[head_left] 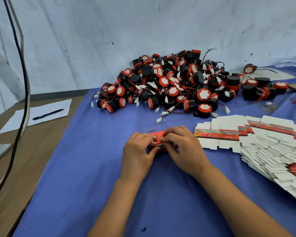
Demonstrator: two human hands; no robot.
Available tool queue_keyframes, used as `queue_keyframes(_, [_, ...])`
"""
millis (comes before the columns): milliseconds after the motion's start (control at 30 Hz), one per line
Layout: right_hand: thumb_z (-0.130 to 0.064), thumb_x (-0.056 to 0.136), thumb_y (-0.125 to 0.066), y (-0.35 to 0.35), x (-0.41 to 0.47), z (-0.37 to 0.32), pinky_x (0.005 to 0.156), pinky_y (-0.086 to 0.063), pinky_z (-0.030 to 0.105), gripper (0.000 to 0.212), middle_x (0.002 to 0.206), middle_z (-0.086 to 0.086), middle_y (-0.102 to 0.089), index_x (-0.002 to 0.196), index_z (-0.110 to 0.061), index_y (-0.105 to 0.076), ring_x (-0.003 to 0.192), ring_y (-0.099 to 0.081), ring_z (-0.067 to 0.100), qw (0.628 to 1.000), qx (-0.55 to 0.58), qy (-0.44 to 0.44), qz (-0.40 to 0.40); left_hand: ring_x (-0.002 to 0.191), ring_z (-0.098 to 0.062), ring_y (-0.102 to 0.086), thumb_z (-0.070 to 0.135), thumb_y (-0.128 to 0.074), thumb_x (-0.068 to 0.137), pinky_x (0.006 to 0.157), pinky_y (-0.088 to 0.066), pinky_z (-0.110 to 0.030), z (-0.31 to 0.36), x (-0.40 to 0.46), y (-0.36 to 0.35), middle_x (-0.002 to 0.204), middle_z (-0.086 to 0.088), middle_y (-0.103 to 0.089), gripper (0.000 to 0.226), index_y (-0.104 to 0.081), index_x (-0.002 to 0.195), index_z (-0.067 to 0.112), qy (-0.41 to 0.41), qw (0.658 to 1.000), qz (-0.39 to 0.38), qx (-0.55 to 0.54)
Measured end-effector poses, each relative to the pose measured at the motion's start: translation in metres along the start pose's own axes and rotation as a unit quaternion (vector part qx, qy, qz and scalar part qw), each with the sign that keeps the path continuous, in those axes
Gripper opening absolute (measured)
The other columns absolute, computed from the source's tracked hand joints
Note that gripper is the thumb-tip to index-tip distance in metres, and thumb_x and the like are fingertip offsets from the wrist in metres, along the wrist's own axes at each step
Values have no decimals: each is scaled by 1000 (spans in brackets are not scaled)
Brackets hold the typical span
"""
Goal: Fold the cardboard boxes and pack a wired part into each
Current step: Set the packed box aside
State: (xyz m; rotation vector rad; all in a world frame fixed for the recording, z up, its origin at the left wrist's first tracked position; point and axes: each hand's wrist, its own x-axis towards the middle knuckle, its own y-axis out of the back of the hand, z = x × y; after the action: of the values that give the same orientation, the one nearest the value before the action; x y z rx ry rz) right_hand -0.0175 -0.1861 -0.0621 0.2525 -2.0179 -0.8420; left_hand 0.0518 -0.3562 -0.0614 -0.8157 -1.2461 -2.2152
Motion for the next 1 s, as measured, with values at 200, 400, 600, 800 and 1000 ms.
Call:
queue_keyframes(200, [-3, 90, -67, -3, -12, -12, 99, -52, 36, 13, 120, 1, -69, 101, -9, -72, 127, -56, 25, 999, -25, -32, -18, 119, -25, -59, 10, -86, 79, 101, -42, -22, 1, -4, -7, 118, -2, -72, 27, -71, 101, 12, 23, 999, -46, 10])
queue_keyframes(400, [-1, 89, -55, 5, -16, -30, 96, -52, 37, 43, 145, -4, -56, 129, -18, -59, 136, -49, 22, 985, -70, -105, -121, 97, -17, -67, 18, -85, 83, 88, -55, -39, -1, -1, -3, 106, 11, -71, 34, -64, 108, 24, 140, 981, -92, -99])
queue_keyframes(600, [-12, 86, -70, 76, -12, -32, 93, -50, 42, 40, 127, -3, -62, 122, -17, -54, 135, -46, 25, 981, -129, -111, -88, 87, -4, -70, 25, -81, 89, 79, -57, -40, 61, 23, -4, 90, 18, -73, 13, -69, 91, 27, 172, 961, -44, -213])
queue_keyframes(800, [-27, 67, -88, 251, -32, -27, 74, -54, 40, 42, 94, -2, -75, 103, -26, -67, 88, -67, 26, 930, -204, -290, 95, 98, -5, -71, 23, -65, 101, 88, -57, -27, 228, 74, -40, 105, 8, -75, 17, -73, 114, 17, 29, 917, -68, -391])
queue_keyframes(1000, [-18, 66, -87, 438, -138, -35, 91, -57, 46, 47, 105, 4, -76, 110, -29, -74, 101, -69, 30, 784, -316, -515, 146, 85, 4, -66, 21, -61, 102, 77, -47, -15, 422, 64, -84, 93, 6, -75, 22, -78, 112, 10, -165, 840, -207, -474])
